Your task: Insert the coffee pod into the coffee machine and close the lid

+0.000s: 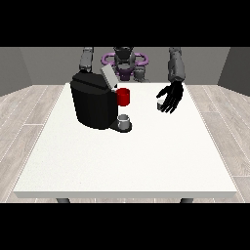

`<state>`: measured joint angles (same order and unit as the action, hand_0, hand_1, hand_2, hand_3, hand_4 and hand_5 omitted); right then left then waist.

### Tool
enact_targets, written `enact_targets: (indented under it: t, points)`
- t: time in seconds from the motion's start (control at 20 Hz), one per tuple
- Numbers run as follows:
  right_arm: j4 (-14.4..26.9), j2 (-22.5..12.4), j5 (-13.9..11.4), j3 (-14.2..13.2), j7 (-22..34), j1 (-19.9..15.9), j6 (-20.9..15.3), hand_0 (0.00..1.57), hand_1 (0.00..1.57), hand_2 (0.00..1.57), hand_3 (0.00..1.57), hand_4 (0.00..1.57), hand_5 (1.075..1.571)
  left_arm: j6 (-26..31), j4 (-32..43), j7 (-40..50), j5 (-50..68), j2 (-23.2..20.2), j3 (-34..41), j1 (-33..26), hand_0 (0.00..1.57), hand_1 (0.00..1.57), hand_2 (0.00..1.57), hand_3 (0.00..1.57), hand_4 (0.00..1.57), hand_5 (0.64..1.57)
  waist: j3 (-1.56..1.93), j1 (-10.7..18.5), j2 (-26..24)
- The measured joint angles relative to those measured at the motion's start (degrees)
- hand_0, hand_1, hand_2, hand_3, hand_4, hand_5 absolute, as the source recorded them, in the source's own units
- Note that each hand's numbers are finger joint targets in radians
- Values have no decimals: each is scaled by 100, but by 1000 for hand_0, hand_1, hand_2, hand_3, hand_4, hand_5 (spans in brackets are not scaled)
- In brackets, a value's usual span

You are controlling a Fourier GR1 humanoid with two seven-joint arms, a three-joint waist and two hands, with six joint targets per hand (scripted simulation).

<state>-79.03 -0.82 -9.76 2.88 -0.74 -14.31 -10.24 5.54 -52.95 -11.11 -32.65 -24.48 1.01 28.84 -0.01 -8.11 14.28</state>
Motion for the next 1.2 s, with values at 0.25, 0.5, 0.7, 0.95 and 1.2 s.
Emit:
enact_targets:
  t: [0.25,0.5,0.7,0.95,1.2]
  points:
    - [163,-44,87,-62,-98,-76,145,0,0,0,0,0,1571,-386,233,-158,-525,-4,-215,175,924,924,1016,845,413,1571,0,-41,-6]
    - [279,-31,131,-91,-66,-129,152,0,0,0,0,0,1571,-469,529,-141,-1076,8,-550,214,912,912,1036,891,335,1571,5,-70,-87]
    - [322,13,156,-88,-33,-73,164,0,0,0,0,0,1571,-360,837,-155,-1374,-50,-694,257,789,789,960,845,392,1571,5,-96,-165]
    - [540,-56,15,-132,-96,-79,17,0,0,0,0,0,1571,-315,1140,-250,-1609,-21,-720,446,909,909,1050,956,411,1571,7,-38,-185]
    - [597,-137,-123,-152,29,-42,-42,0,0,0,0,0,1571,-453,1420,-499,-1742,51,-633,540,1277,1277,1311,1244,496,1571,4,-9,-312]
